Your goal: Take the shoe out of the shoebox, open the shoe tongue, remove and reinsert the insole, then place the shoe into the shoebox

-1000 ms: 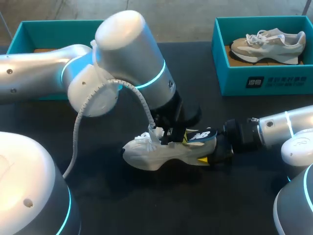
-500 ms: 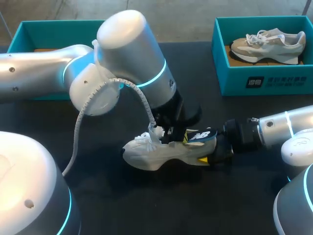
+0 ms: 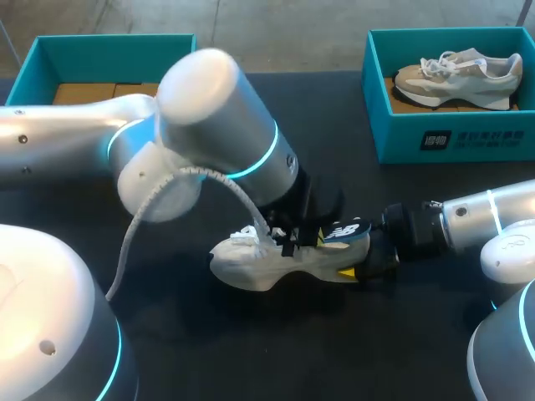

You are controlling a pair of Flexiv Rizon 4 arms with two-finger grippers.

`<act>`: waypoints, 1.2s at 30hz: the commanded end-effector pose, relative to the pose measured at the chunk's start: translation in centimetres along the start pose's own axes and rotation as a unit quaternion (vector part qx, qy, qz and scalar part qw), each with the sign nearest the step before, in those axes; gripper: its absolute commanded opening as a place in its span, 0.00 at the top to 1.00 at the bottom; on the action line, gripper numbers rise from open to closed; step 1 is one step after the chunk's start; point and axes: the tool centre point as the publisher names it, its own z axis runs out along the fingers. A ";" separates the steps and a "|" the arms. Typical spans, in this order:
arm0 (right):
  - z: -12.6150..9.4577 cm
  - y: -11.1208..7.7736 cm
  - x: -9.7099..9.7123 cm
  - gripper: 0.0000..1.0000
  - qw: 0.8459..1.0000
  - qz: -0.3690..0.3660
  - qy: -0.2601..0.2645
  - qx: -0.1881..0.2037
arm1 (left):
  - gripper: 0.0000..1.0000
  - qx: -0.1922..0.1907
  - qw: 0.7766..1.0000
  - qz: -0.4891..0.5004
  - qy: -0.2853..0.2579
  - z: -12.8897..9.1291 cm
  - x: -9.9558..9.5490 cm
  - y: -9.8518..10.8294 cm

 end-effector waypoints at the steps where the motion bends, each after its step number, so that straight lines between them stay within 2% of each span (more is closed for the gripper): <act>1: 0.0 0.1 0.1 1.00 1.000 0.000 -0.001 0.001 | 1.00 0.007 1.000 -0.005 -0.014 0.3 0.5 0.1; 9: 0.0 0.1 0.1 1.00 1.000 0.000 -0.001 0.001 | 1.00 0.015 0.998 -0.002 -0.054 0.1 0.3 -0.3; 26: 0.0 0.1 0.1 1.00 1.000 0.000 -0.001 0.001 | 1.00 0.026 0.996 0.007 -0.089 1.2 -0.8 -1.1; 29: 0.0 0.1 0.1 1.00 1.000 0.000 -0.001 0.001 | 0.88 0.027 0.995 0.005 -0.096 1.4 -0.8 -1.2; 30: 0.0 0.1 0.1 1.00 1.000 0.000 -0.001 0.001 | 0.87 0.029 0.995 0.005 -0.097 1.5 -0.7 -1.2; 32: 0.0 0.1 0.1 1.00 1.000 0.000 -0.001 0.001 | 0.66 0.030 0.994 0.006 -0.102 1.6 -0.6 -1.3; 34: 0.0 0.1 0.1 1.00 1.000 0.000 -0.001 0.001 | 0.56 0.034 0.994 0.006 -0.104 1.7 -0.5 -1.3; 36: 0.0 0.1 0.1 1.00 1.000 0.000 -0.001 0.001 | 0.51 0.037 0.993 0.006 -0.108 1.7 -0.5 -1.3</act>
